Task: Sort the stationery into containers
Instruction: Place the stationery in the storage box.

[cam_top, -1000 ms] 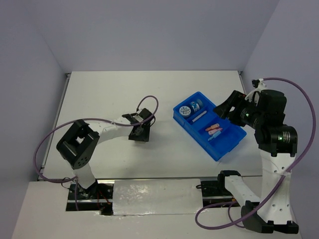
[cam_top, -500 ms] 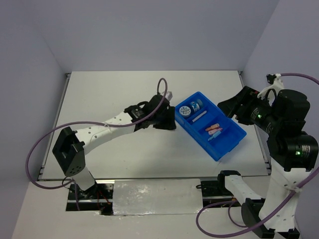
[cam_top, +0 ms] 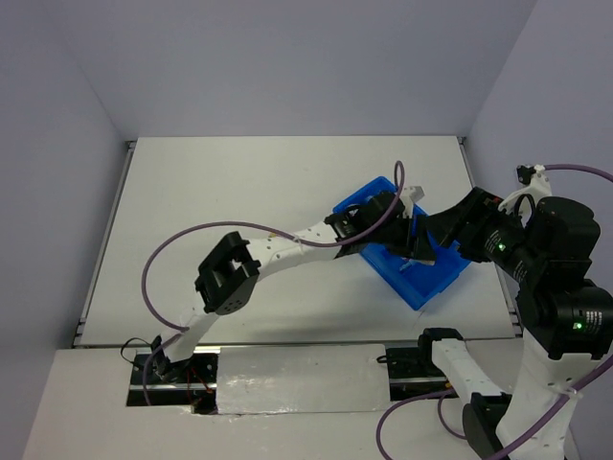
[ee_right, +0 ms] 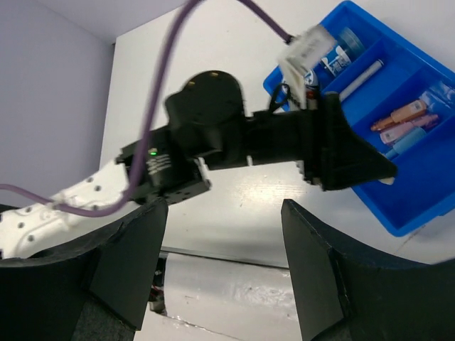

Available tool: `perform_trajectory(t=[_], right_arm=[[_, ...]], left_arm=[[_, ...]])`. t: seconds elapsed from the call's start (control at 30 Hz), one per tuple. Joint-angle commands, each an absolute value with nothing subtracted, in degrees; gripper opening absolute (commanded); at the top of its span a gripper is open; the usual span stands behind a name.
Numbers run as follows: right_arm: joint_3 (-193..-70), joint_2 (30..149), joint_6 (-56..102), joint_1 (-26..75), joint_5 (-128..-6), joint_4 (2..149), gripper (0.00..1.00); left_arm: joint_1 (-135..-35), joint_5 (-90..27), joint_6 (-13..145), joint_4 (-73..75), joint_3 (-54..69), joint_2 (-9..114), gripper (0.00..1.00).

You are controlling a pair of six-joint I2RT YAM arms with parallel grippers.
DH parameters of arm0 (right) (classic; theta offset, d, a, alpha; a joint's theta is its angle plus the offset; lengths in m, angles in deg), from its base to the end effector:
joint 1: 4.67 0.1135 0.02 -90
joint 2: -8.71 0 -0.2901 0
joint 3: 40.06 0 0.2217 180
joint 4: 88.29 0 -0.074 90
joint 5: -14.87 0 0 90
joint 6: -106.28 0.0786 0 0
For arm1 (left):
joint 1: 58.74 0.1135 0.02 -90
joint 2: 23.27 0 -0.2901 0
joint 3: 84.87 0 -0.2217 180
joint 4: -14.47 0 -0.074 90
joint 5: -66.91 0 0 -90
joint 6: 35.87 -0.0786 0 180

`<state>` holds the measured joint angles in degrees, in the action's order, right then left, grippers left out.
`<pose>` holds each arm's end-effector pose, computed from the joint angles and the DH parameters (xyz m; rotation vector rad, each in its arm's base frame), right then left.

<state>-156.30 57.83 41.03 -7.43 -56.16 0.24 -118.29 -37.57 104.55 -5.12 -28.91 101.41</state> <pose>0.0526 0.0230 0.4759 0.2670 1.9997 0.5757 0.2606 -0.4820 0.2977 0.3737 2.2034 -1.4334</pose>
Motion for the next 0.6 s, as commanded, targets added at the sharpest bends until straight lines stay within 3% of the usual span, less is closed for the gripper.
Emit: perform_trajectory(t=[0.0,0.23,0.37,0.43,0.5,0.53,0.57], right_arm=[[-157.89,56.87,40.80,-6.95,-57.72,-0.63,0.73],[-156.49,56.17,40.72,-6.86,-55.53,-0.63,0.73],[-155.88,55.82,40.71,-6.60,-54.74,-0.46,0.73],[-155.35,55.73,40.72,-6.51,-54.03,-0.19,0.73],[-155.26,55.73,40.72,-6.42,-53.51,-0.19,0.73],[-155.26,55.82,40.72,-6.42,-53.42,-0.19,0.73],[-155.26,55.73,40.63,-6.25,-53.33,-0.19,0.73]], left_arm=[[-119.56,-42.33,106.69,2.19,-34.55,104.78,0.32],[-121.32,-42.43,105.55,-2.29,-38.27,111.55,0.41],[-121.41,-41.11,105.37,-2.72,-36.50,112.17,0.63],[-121.41,-40.32,105.11,-2.82,-36.50,112.43,0.65],[-121.41,-39.52,105.02,-4.04,-37.46,113.05,0.73],[-121.32,-39.26,105.02,-4.40,-37.82,113.31,0.89],[-121.32,-39.08,104.93,-4.66,-38.08,113.14,0.99]])
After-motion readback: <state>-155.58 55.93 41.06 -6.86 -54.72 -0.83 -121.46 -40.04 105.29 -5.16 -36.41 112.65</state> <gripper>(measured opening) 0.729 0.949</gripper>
